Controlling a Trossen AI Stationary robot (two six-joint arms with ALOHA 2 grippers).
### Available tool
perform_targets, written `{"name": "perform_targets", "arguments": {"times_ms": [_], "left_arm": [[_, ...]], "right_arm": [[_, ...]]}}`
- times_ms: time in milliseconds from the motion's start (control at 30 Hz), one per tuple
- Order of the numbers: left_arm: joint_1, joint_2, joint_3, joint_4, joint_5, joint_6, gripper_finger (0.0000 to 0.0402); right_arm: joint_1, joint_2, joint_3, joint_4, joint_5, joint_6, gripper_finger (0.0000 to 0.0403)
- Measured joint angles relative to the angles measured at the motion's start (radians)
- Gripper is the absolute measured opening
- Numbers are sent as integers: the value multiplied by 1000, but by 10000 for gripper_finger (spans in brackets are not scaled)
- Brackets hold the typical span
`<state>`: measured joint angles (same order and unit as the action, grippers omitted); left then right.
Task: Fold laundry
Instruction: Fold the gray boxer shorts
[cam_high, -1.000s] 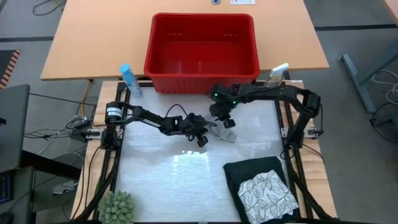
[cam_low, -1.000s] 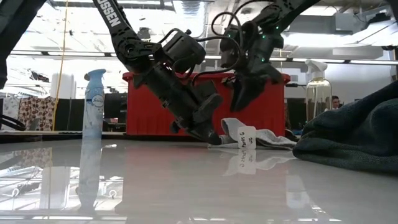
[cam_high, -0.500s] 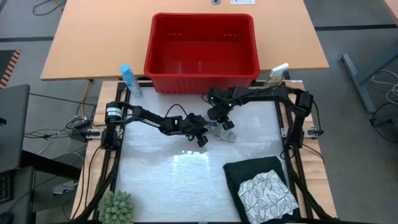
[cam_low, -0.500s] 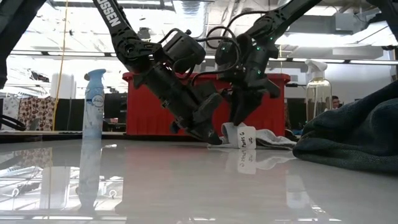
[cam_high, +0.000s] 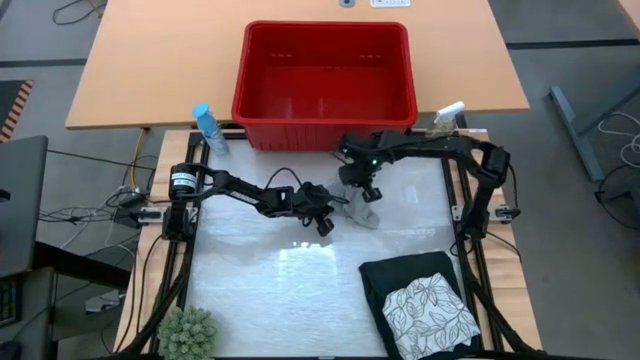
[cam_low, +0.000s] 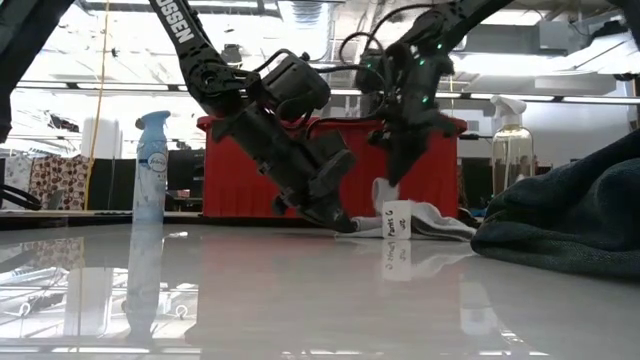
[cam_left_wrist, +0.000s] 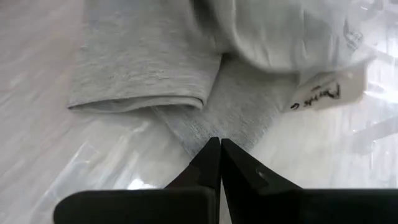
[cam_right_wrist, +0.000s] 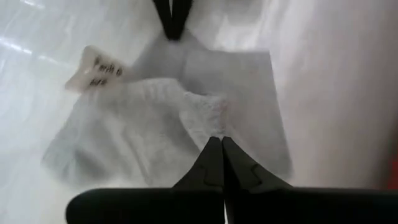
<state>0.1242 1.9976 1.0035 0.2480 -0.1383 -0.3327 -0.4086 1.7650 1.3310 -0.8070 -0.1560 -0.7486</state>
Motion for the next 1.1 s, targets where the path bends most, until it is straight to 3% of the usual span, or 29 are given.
{"name": "perform_targets", "arguments": {"times_ms": [367,933,1100], "left_arm": [[0,0,0,-24,8,-16,0],[0,-2,1,-48,53,-47,0],[0,-2,2,-67,55,-54,0]], "right_arm": [[-121,-167,-7,-302,52,8,13],[-187,-182,-218,-280,62,8,14],[-205,-182,-223,-311,78,8,39]]}}
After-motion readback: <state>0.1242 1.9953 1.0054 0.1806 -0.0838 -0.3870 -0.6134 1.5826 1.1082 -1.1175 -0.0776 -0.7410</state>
